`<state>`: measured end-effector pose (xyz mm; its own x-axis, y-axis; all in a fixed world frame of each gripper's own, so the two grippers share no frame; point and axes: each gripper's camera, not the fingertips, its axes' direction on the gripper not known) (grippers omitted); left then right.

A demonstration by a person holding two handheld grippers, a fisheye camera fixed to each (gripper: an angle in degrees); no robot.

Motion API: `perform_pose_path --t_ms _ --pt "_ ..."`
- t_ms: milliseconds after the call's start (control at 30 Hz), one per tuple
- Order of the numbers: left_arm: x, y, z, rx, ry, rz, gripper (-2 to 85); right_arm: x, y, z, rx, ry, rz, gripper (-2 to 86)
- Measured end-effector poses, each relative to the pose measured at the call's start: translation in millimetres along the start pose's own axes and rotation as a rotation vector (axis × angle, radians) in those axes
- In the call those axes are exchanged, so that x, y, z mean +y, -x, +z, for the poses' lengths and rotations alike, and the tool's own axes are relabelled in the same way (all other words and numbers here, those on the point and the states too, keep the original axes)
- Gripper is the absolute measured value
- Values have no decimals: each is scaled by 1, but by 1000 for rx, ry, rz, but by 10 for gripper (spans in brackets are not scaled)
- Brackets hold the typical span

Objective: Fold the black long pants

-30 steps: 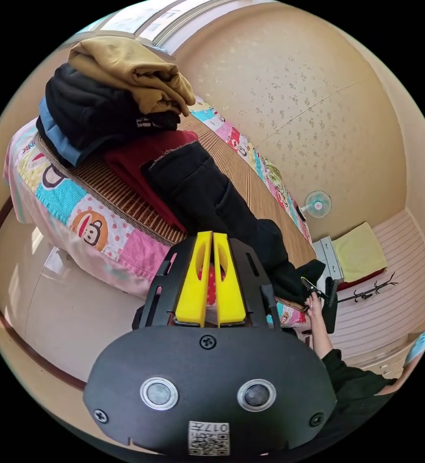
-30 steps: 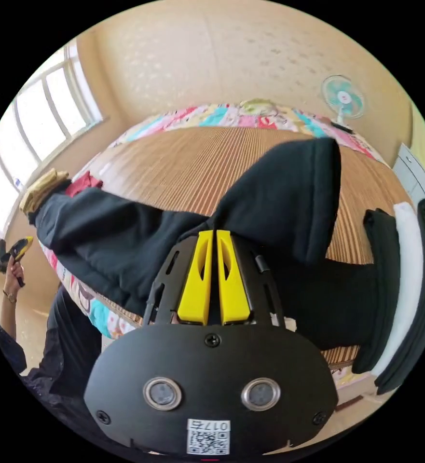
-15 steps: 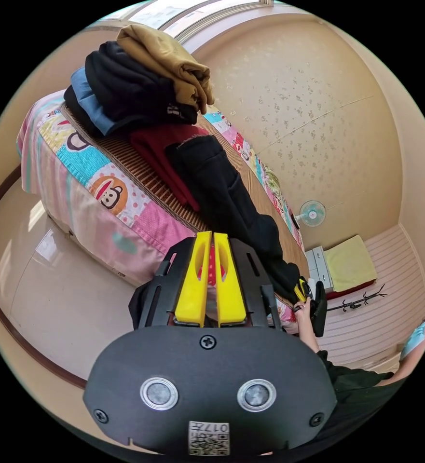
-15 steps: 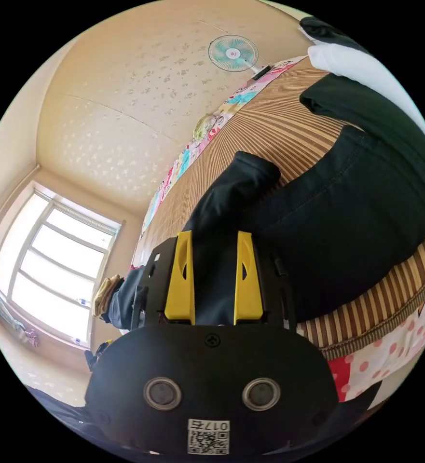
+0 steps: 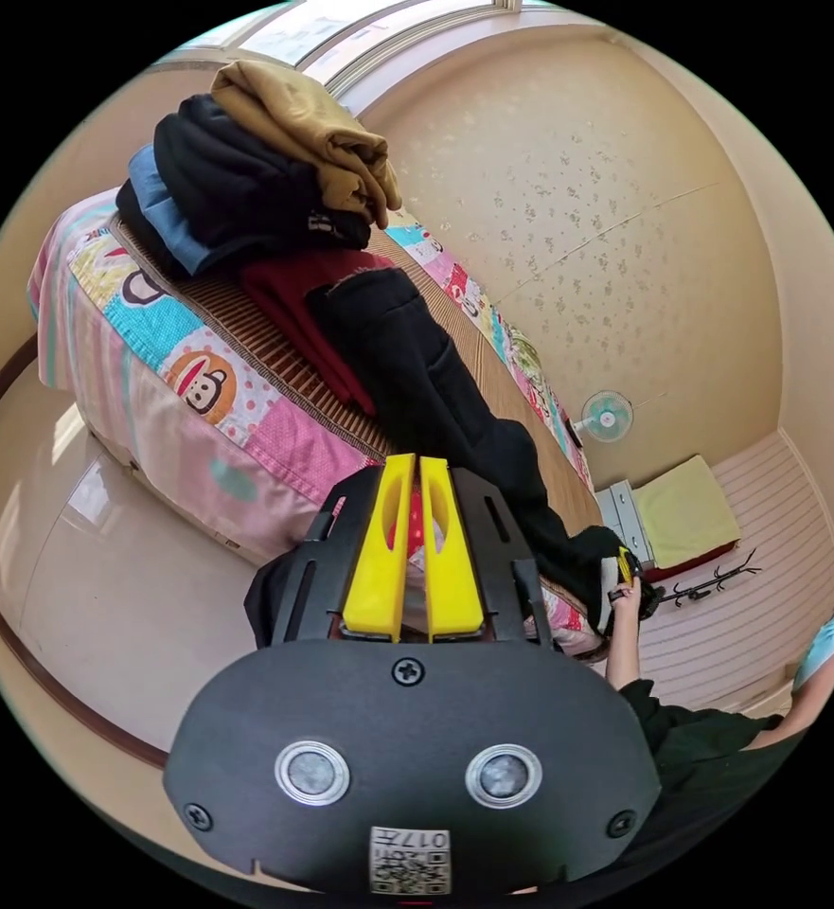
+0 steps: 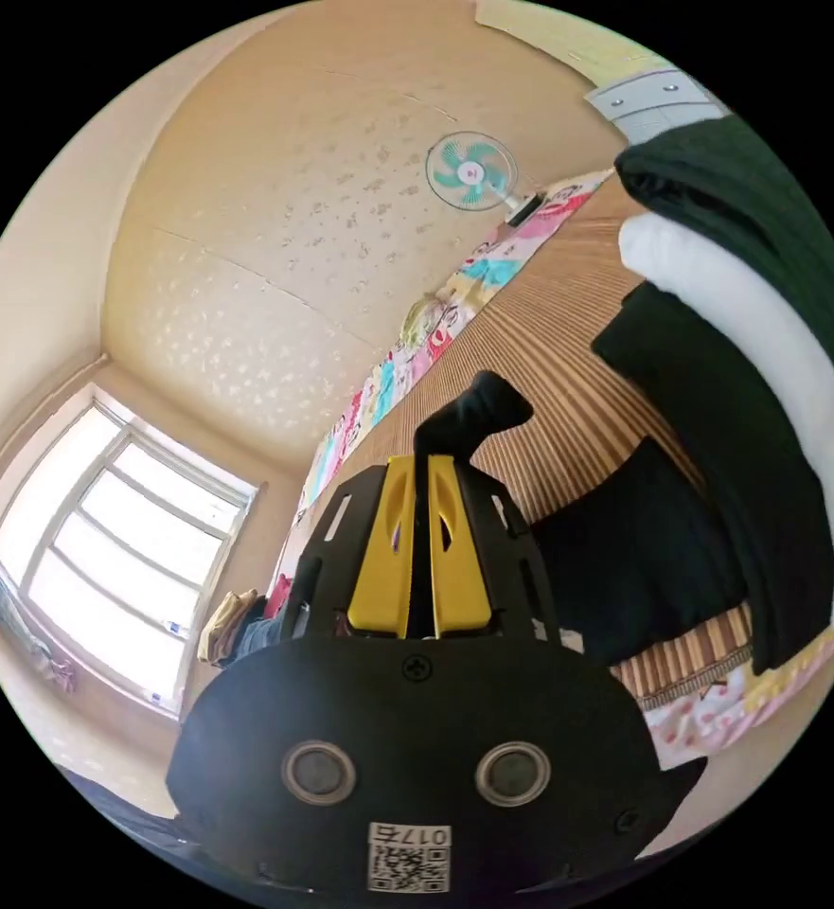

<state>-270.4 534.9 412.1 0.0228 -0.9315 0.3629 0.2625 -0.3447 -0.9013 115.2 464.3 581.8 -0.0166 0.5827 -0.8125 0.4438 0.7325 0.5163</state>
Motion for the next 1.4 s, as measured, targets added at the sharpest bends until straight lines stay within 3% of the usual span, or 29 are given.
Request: perform_pose_path --t_ms 100,133,200,267,433,600,733,933,1200,1267,1400 --pt "6 3 8 -15 9 13 1 33 -18 -34 243 -43 -61 30" --pt "8 4 15 -17 20 15 6 45 -38 -28 392 12 -8 29" --pt "8 6 28 -1 40 6 17 59 -70 -13 462 140 80 29" --pt "3 1 43 35 53 -7 34 69 -78 -20 382 62 75 29" --pt "-15 -20 55 51 65 -1 52 49 -40 -32 421 48 46 27" --pt "-36 -21 44 7 -14 -18 80 54 -63 -20 503 106 167 27" --pt "-66 1 43 -70 -80 -116 131 77 -61 -23 456 25 122 29" --pt "-113 16 59 -29 -77 -192 83 71 -59 -33 415 55 167 26" --pt "-199 -118 18 -195 45 169 65 32 -24 -27 484 216 -25 22" --pt "-227 -139 11 -130 27 277 64 27 -12 -38 444 166 -44 21" --pt "-238 -105 -8 98 -45 257 64 41 -7 -82 238 -51 56 21"
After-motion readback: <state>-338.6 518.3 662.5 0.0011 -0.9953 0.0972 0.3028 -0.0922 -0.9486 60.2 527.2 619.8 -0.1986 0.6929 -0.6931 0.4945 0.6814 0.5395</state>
